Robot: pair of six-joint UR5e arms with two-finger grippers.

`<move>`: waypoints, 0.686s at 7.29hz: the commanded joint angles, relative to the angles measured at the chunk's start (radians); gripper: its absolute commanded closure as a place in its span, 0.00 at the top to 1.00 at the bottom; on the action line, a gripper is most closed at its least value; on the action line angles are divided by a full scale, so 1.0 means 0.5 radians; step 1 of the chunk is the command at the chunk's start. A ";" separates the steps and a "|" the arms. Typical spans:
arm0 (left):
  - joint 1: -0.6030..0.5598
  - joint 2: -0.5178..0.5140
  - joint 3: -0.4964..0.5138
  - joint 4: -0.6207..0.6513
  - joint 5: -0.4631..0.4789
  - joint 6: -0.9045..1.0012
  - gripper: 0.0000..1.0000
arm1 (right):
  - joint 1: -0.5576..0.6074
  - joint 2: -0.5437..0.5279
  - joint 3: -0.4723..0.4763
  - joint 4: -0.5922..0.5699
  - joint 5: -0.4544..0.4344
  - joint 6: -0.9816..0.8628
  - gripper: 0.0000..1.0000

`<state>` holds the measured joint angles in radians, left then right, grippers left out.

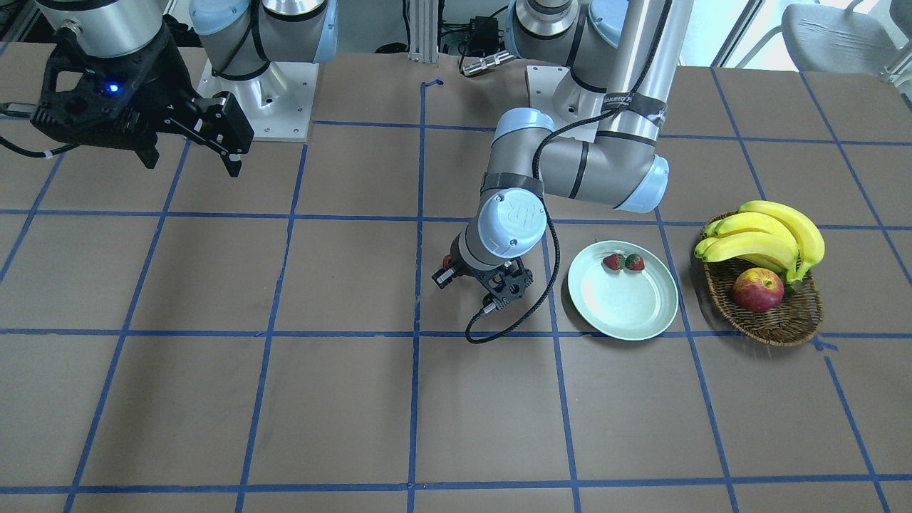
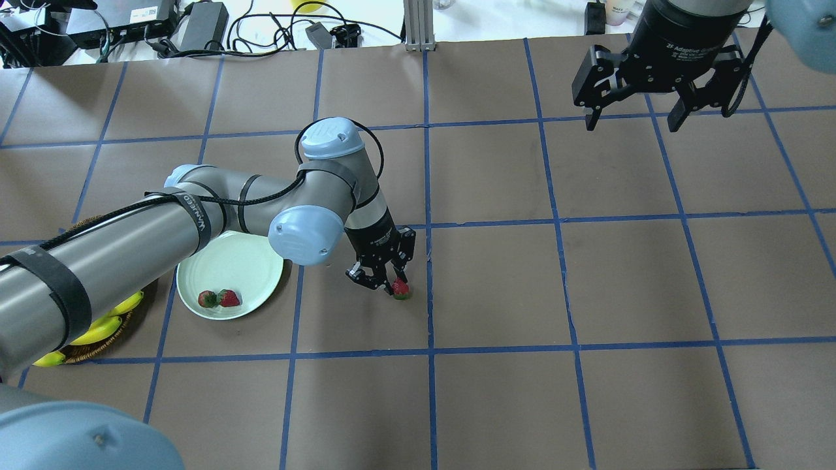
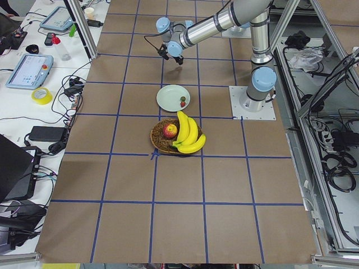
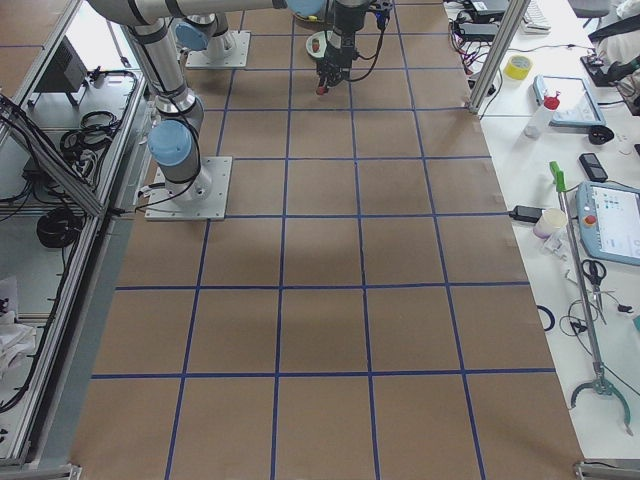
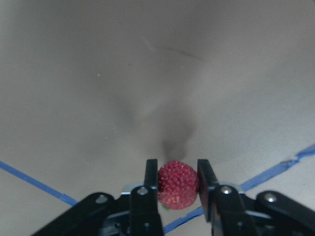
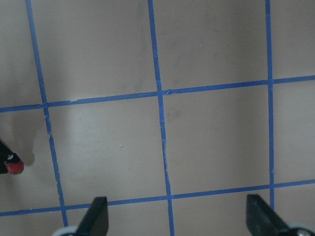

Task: Collect all strawberries into plate
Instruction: 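Lower the left gripper and close it on the red strawberry, then carry the red strawberry over the plate with the left gripper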

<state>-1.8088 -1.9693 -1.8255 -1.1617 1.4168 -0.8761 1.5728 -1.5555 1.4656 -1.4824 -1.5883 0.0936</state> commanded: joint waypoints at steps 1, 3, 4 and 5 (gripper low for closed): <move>0.049 0.042 0.095 -0.121 0.157 0.427 0.00 | -0.001 0.000 0.002 -0.005 -0.002 0.000 1.00; 0.107 0.125 0.120 -0.378 0.341 0.958 0.00 | -0.001 0.000 0.002 -0.005 -0.002 0.000 1.00; 0.172 0.192 0.120 -0.452 0.399 1.225 0.00 | -0.001 0.000 0.002 -0.005 -0.002 0.000 1.00; 0.203 0.256 0.123 -0.578 0.543 1.446 0.00 | -0.001 0.000 0.002 -0.005 -0.002 0.000 1.00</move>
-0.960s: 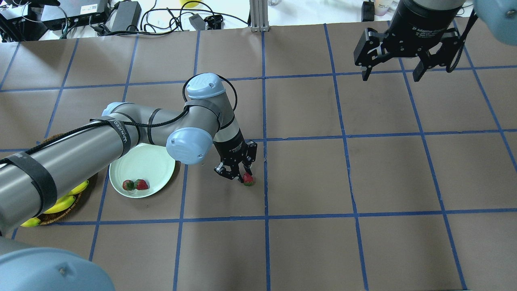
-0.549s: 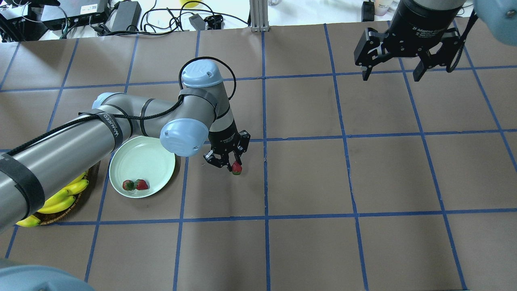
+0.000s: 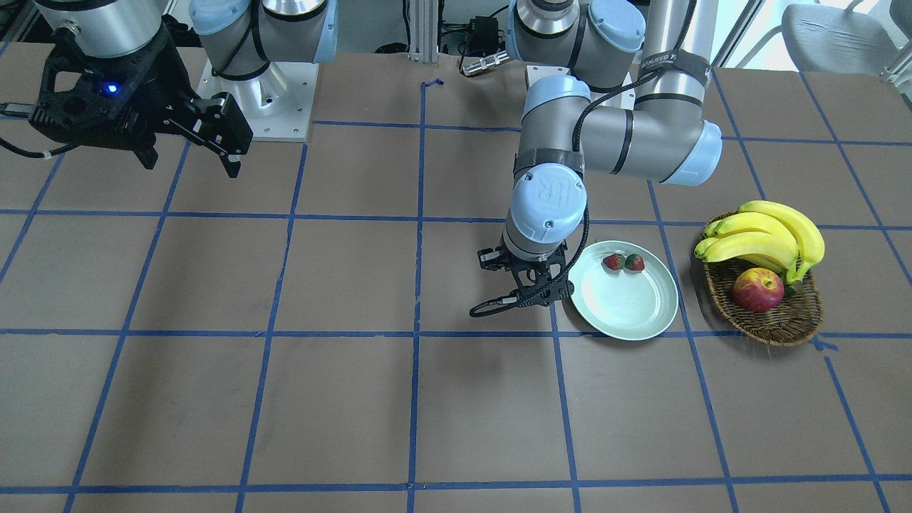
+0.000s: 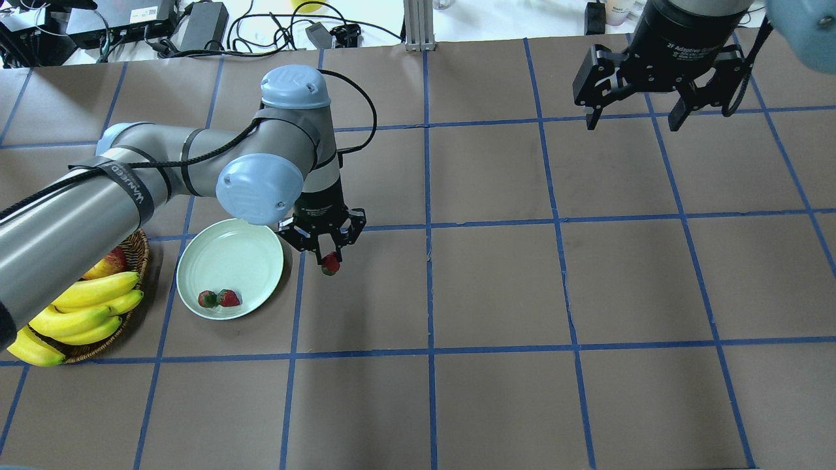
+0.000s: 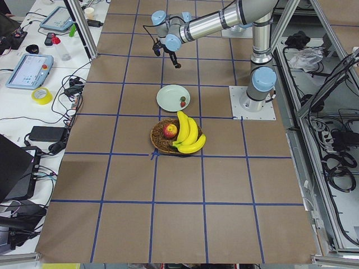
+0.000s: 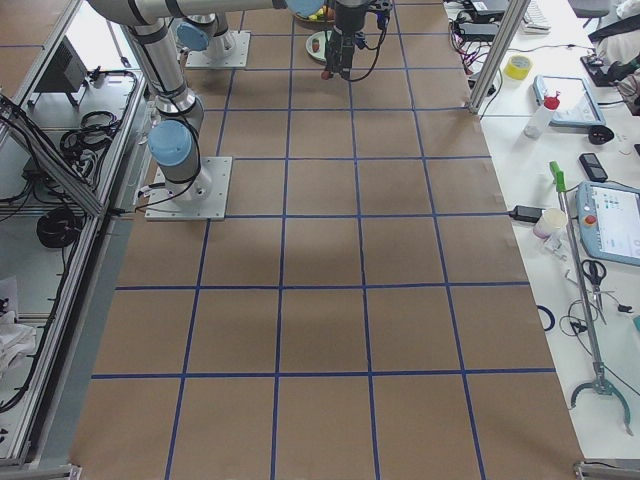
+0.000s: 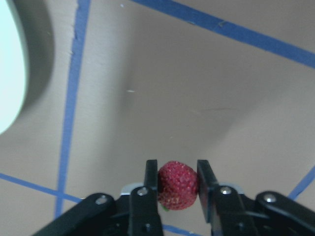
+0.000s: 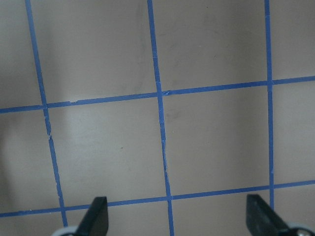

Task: Collect all strawberries into plate
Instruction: 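Carry the red strawberry over the plate with the left gripper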

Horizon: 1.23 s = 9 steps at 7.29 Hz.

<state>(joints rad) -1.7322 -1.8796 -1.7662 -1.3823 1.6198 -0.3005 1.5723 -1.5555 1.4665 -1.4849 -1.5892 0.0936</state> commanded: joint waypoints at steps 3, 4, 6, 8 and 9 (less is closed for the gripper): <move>0.218 0.228 -0.014 -0.349 0.325 0.941 0.00 | 0.000 0.000 0.000 -0.003 0.000 0.000 1.00; 0.270 0.234 -0.026 -0.352 0.313 1.075 0.00 | 0.000 0.000 0.000 -0.003 0.000 -0.003 1.00; 0.292 0.207 -0.030 -0.331 0.316 1.452 0.00 | 0.000 0.000 0.000 -0.003 0.000 0.000 1.00; 0.314 0.179 -0.030 -0.285 0.334 1.625 0.00 | 0.000 0.000 0.000 -0.003 0.000 0.000 1.00; 0.314 0.164 -0.036 -0.233 0.341 1.629 0.00 | 0.003 0.000 0.000 -0.003 0.000 0.000 1.00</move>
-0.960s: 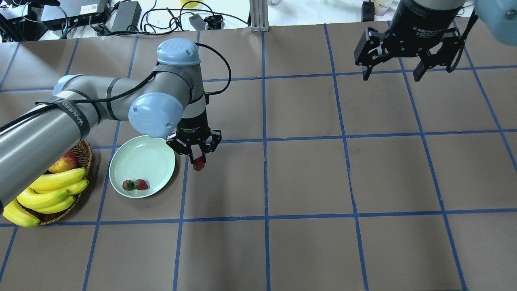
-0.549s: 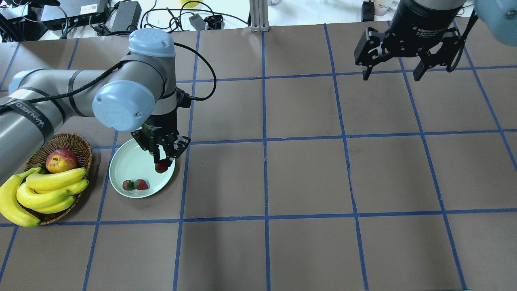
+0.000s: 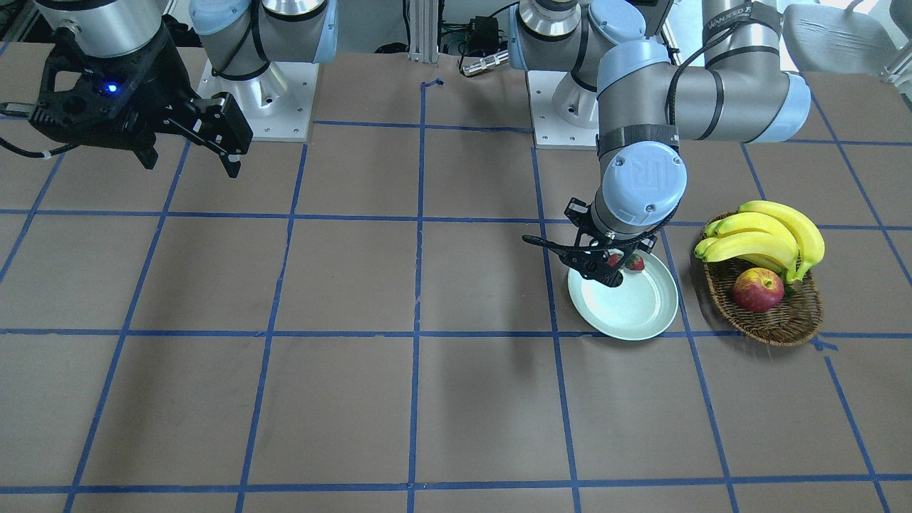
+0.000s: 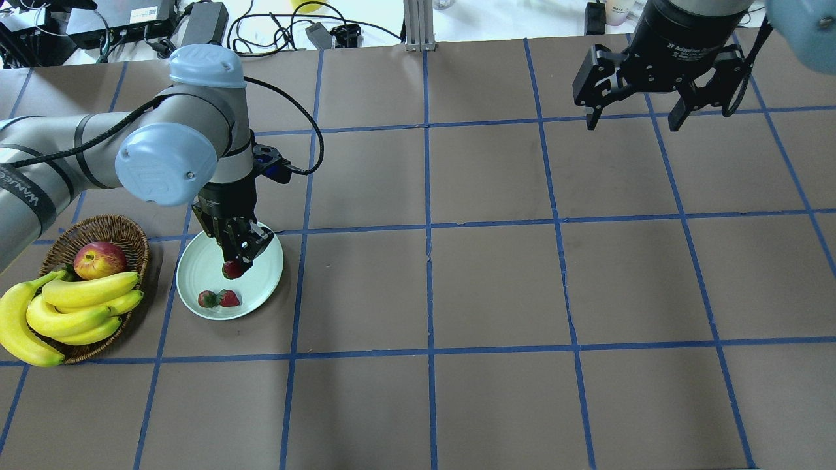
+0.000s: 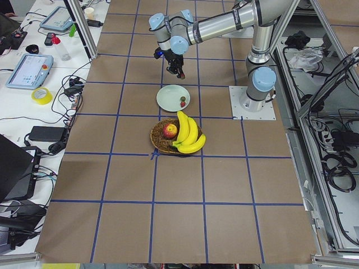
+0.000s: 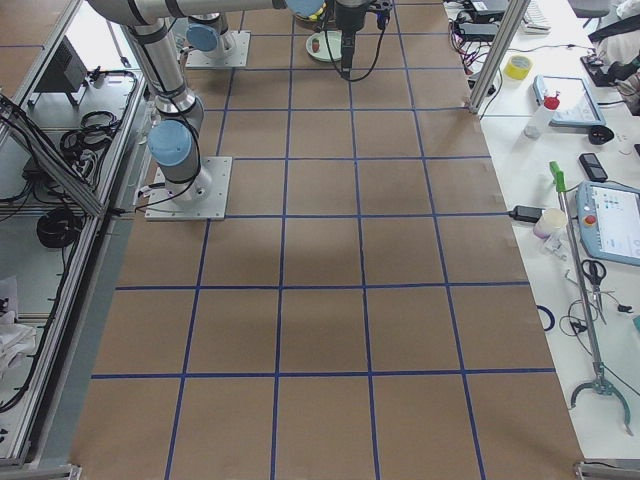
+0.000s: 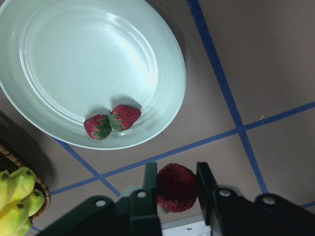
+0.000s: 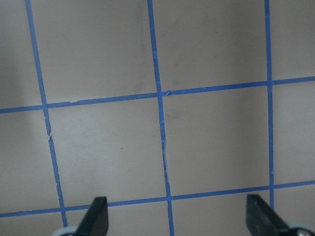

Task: Collect all strawberries into plate
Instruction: 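Carry the red strawberry over the plate with the left gripper, then lower the strawberry onto the plate and open the left gripper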

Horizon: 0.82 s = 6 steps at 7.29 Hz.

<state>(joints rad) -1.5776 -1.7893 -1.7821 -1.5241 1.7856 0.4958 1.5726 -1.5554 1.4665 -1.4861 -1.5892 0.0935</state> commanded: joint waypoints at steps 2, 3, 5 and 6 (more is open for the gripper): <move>0.004 -0.066 -0.004 0.179 0.006 0.051 0.00 | 0.000 0.000 0.000 -0.001 0.000 0.000 1.00; 0.004 -0.109 -0.004 0.280 0.012 0.088 0.00 | 0.000 0.000 0.000 -0.001 0.000 0.000 1.00; 0.056 -0.222 -0.019 0.537 0.089 0.256 0.00 | 0.000 0.000 0.000 -0.001 0.000 0.000 1.00; 0.084 -0.253 -0.043 0.593 0.080 0.297 0.00 | 0.003 0.000 0.000 0.002 -0.003 0.000 1.00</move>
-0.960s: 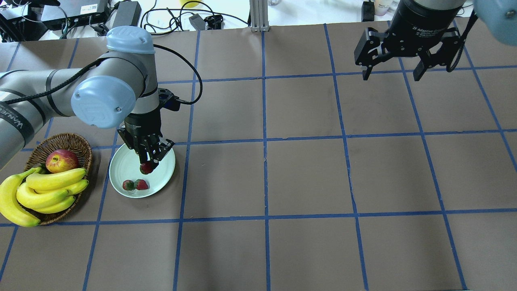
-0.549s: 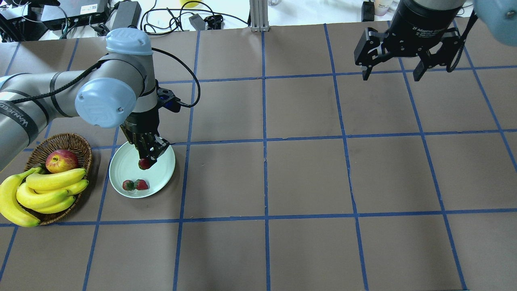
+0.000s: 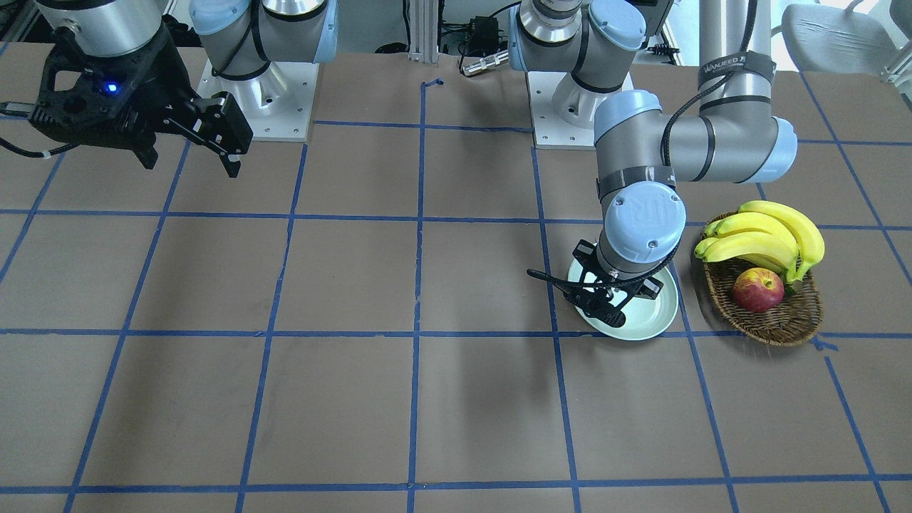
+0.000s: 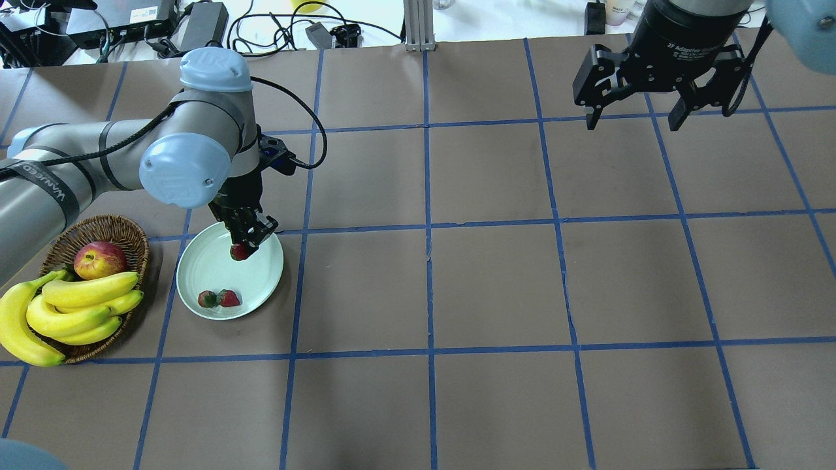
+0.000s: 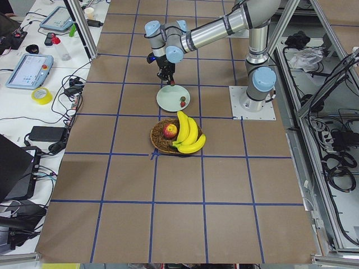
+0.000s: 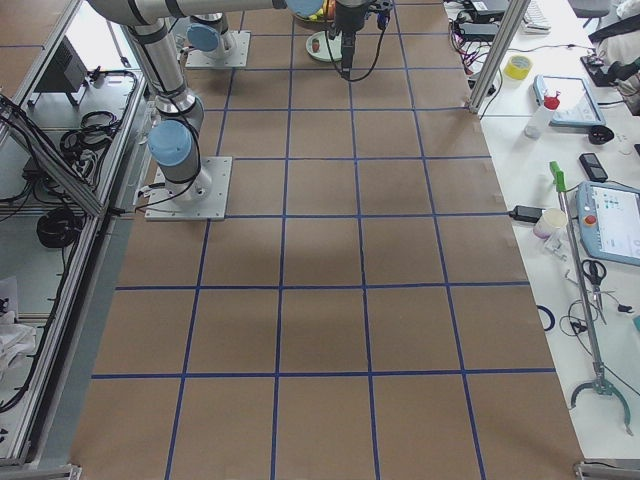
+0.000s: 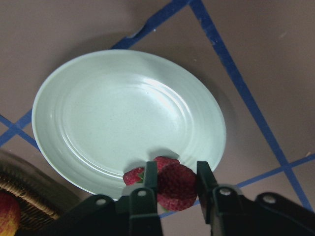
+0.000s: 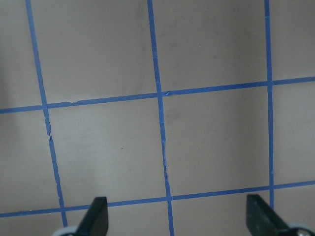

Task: Collect all strawberries into plate
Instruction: 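Lower the strawberry onto the plate and open the left gripper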

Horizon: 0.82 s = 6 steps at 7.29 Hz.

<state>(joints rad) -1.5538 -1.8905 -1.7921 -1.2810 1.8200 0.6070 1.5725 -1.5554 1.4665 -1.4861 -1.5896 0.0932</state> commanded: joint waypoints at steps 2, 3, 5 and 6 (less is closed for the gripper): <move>0.037 -0.072 -0.033 0.150 0.008 0.105 0.49 | 0.000 0.000 0.000 -0.001 -0.002 0.001 1.00; 0.037 -0.057 -0.045 0.129 0.017 0.078 0.99 | 0.000 0.000 0.000 -0.001 -0.002 0.001 1.00; 0.034 -0.014 -0.042 0.138 -0.007 0.065 1.00 | 0.000 0.000 0.000 -0.001 -0.002 0.001 1.00; 0.012 0.037 -0.021 0.132 -0.011 -0.008 1.00 | 0.000 0.000 0.000 -0.001 -0.002 0.001 1.00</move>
<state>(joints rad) -1.5390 -1.8961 -1.8127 -1.2139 1.8198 0.6325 1.5724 -1.5555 1.4665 -1.4864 -1.5907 0.0936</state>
